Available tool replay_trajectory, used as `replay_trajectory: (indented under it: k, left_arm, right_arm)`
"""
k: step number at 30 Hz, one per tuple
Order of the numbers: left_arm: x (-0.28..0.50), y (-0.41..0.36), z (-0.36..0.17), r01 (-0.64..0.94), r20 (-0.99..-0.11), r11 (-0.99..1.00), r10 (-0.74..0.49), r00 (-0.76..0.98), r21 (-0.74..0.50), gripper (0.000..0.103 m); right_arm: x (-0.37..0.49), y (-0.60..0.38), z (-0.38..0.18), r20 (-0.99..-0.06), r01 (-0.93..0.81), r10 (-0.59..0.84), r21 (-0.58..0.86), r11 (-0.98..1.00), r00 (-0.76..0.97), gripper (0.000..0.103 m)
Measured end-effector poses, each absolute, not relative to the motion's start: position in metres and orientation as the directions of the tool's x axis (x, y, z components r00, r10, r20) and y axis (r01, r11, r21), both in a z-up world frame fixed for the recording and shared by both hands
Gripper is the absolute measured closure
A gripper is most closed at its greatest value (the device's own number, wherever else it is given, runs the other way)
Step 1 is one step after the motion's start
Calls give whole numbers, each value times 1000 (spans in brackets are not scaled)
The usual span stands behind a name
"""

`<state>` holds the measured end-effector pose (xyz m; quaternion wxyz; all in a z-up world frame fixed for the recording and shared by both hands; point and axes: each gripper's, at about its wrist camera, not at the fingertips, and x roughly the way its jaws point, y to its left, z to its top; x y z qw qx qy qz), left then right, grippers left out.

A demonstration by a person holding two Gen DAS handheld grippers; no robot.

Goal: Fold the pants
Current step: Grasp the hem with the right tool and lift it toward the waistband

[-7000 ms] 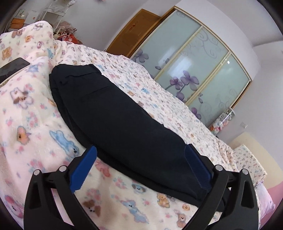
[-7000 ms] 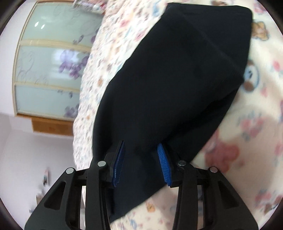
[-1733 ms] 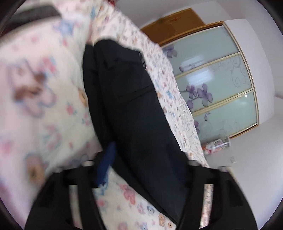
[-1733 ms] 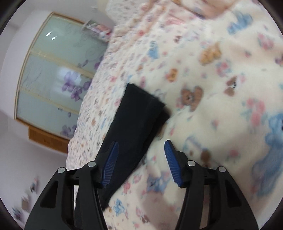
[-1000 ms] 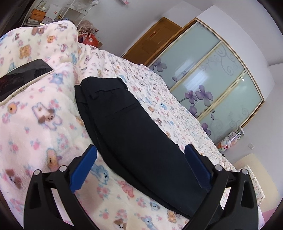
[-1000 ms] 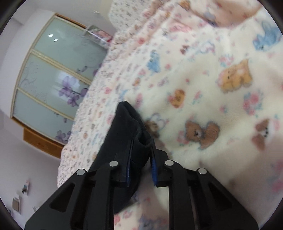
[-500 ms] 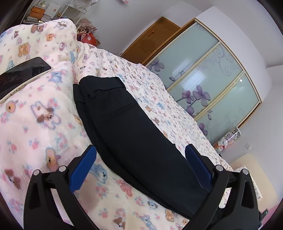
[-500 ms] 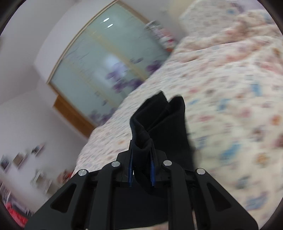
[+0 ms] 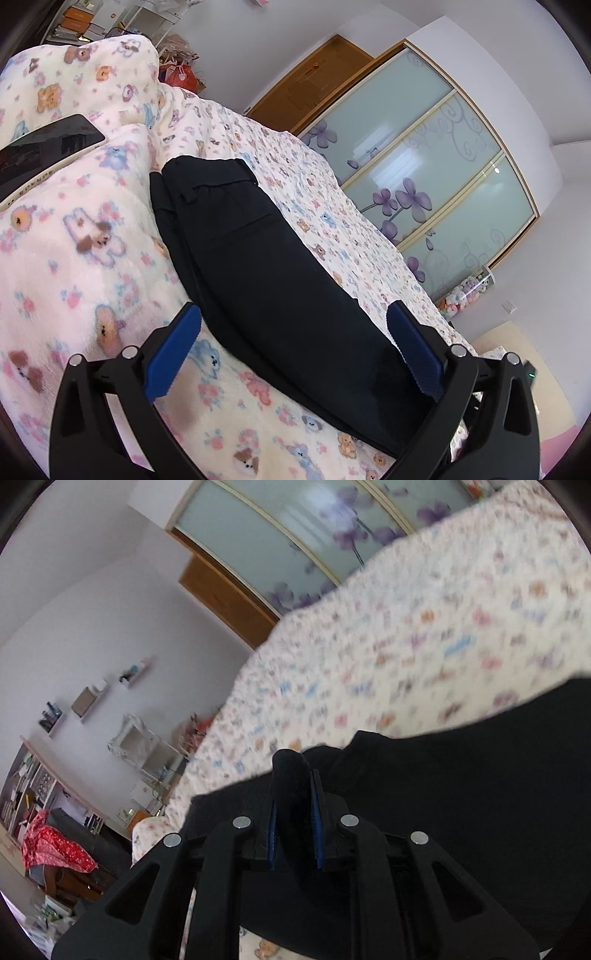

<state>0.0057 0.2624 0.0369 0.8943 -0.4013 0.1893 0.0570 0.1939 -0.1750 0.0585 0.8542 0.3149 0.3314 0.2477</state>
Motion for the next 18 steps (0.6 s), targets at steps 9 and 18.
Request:
replay_trajectory:
  k: [9, 18]
  left_arm:
    - [9, 254, 41, -220, -382, 709, -74, 921, -669, 2]
    - [12, 250, 41, -216, -388, 718, -81, 918, -661, 2]
  right_arm:
    - [193, -110, 45, -527, -317, 624, 559, 766, 577, 91]
    - [131, -105, 34, -609, -492, 646, 431, 756, 459, 87]
